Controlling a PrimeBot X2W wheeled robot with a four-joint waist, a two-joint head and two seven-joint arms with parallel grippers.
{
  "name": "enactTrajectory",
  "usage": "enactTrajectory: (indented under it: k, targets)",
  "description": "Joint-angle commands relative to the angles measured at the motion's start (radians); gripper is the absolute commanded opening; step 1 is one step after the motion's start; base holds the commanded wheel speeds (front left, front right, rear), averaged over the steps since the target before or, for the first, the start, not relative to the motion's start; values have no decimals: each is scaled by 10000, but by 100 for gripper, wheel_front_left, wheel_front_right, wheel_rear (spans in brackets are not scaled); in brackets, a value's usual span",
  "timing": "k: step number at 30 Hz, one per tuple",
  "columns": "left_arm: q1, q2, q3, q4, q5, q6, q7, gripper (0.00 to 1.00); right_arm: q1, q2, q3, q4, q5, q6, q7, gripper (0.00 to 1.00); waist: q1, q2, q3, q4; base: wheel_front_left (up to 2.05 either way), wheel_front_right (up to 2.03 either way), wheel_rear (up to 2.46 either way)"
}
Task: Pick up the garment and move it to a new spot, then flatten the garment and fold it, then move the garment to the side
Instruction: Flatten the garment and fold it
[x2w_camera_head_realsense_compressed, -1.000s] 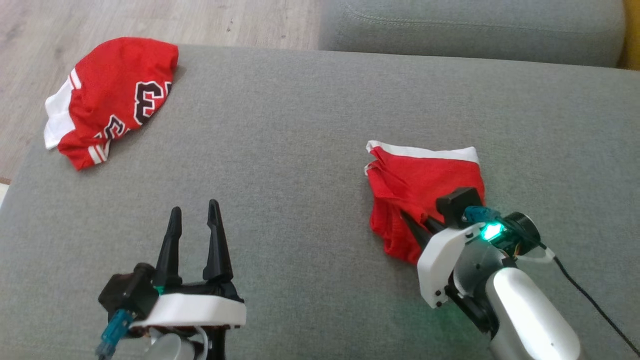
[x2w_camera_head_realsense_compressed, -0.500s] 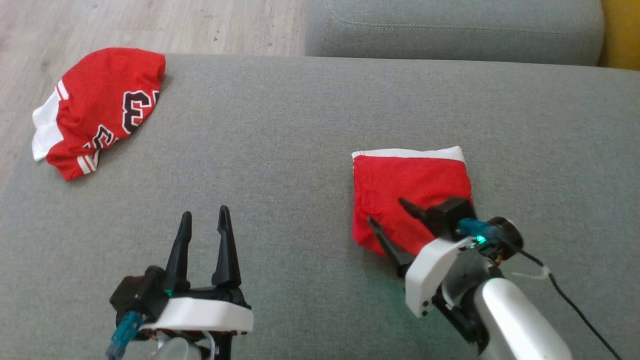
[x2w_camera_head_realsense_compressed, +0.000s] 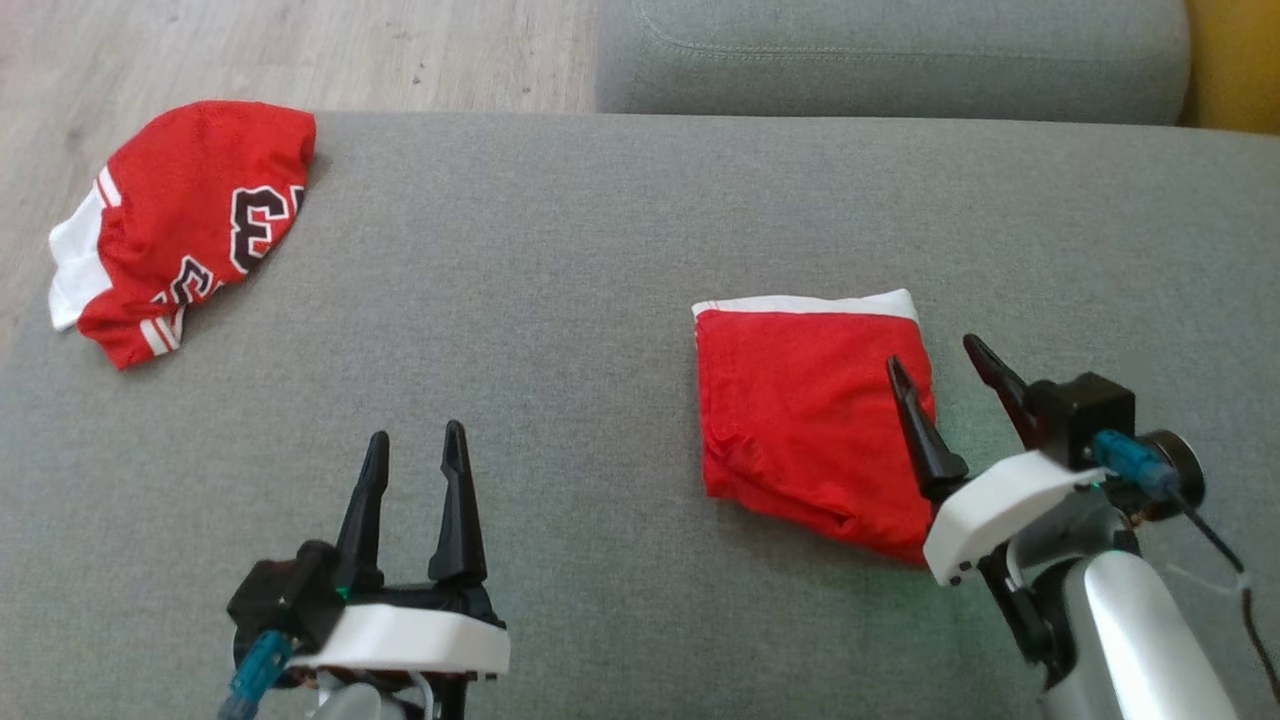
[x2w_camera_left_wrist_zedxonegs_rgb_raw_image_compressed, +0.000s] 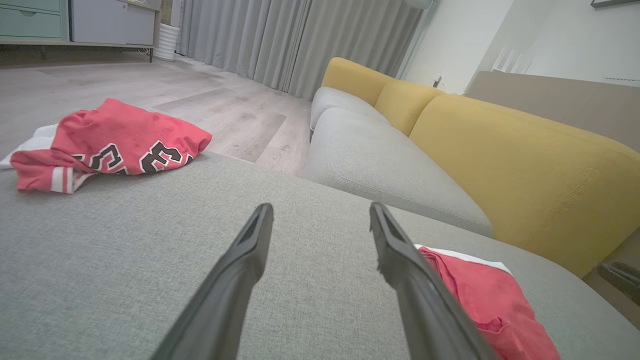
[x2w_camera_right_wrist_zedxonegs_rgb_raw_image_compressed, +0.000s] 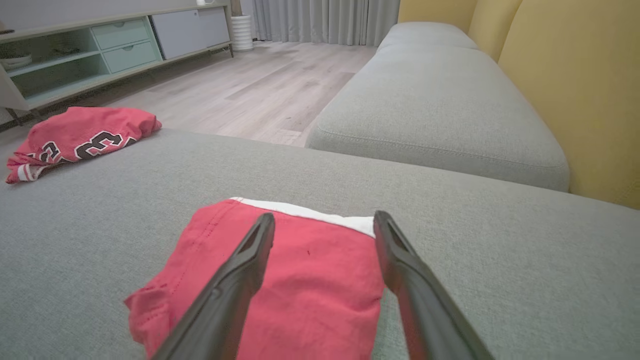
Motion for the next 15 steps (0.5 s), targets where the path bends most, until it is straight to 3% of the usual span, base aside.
enactTrajectory:
  k: [1, 4, 7, 8, 9, 10, 15]
  targets:
    - [-385, 88, 274, -282, 81, 9, -43, 100, -180, 136, 181, -274, -114, -7, -193, 100, 0, 0, 46, 1, 0, 0, 0]
    - [-424, 82, 265, -271, 89, 3, -45, 100, -195, 150, 345, -41, -164, -7, -267, 100, 0, 0, 102, 16, 0, 0, 0]
    - [-487, 78, 251, -245, 97, -19, -46, 100, -313, 157, 909, 512, -226, -7, -386, 31, 0, 0, 174, 88, 0, 0, 0]
    - [-507, 80, 254, -235, 98, -20, -46, 100, -374, 152, 1161, 744, -237, -7, -417, 22, 0, 0, 193, 120, 0, 0, 0]
    - [-522, 82, 263, -226, 97, -19, -47, 100, -451, 153, 1397, 977, -202, -7, -466, 5, 0, 0, 209, 148, 0, 0, 0]
    - [-536, 83, 267, -218, 96, -23, -48, 100, -538, 142, 1663, 1216, -174, -7, -515, 0, 0, 0, 225, 191, 0, 0, 0]
    - [-562, 85, 308, -170, 82, -18, -56, 100, -971, 85, 2842, 2285, 30, -7, -744, 0, 0, 0, 258, 367, 0, 0, 0]
